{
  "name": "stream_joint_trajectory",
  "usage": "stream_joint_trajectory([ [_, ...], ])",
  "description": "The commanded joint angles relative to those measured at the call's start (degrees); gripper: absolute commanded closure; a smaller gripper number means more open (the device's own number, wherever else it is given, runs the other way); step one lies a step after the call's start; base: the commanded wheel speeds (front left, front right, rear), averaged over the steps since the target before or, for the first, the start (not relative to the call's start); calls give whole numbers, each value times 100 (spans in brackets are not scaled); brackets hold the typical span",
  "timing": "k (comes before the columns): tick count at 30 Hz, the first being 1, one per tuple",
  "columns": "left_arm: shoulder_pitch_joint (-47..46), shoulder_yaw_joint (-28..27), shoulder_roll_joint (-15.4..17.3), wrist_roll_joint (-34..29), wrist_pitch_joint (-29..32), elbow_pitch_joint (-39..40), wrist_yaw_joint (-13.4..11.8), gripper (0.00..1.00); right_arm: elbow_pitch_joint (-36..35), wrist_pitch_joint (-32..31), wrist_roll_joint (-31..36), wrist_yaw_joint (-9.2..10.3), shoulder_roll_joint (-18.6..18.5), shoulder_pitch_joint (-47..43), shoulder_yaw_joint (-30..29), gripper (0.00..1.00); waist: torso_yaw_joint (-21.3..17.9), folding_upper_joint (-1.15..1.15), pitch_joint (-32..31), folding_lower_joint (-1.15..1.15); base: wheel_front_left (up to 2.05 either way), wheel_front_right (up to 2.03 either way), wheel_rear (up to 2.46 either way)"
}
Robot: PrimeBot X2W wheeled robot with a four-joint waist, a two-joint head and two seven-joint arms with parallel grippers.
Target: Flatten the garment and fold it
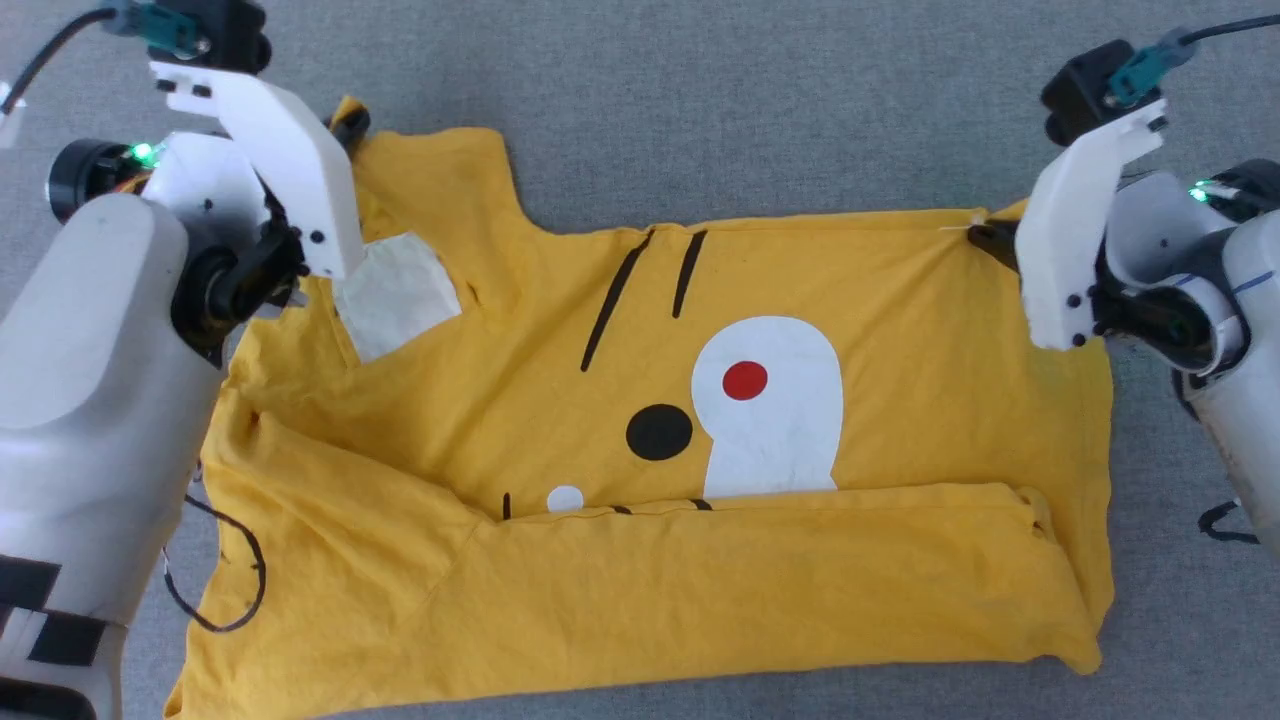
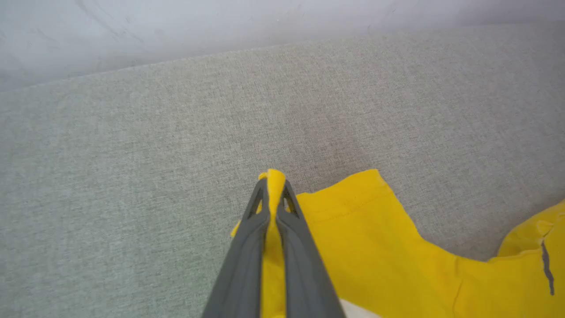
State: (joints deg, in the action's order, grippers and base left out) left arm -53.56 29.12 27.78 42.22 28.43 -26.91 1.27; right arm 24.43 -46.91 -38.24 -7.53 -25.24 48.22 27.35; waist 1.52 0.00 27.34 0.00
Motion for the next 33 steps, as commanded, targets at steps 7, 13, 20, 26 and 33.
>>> stream_joint_trajectory([
  [7,86,-395,190,-1,-731,101,-222,100,-232,1149,249,4,-43,-54,-160,100,40,0,-376,0,0,0,0],
  [13,658,-822,415,108,-1396,537,-494,100,-409,1640,354,4,-24,-403,-640,100,86,0,-874,0,0,0,0],
  [20,2538,-1214,591,386,-1850,1706,-1090,100,-815,1930,358,4,52,-1707,-1050,100,124,0,-1326,0,0,0,0],
  [26,4515,-1373,389,705,-2100,2645,-1706,100,-829,2071,302,4,294,-2862,-1484,100,141,0,-1571,0,0,0,0],
  [33,5578,-1199,-114,968,-2343,2828,-1844,0,-960,2380,357,4,620,-3926,-2026,0,190,0,-1713,0,0,0,0],
])
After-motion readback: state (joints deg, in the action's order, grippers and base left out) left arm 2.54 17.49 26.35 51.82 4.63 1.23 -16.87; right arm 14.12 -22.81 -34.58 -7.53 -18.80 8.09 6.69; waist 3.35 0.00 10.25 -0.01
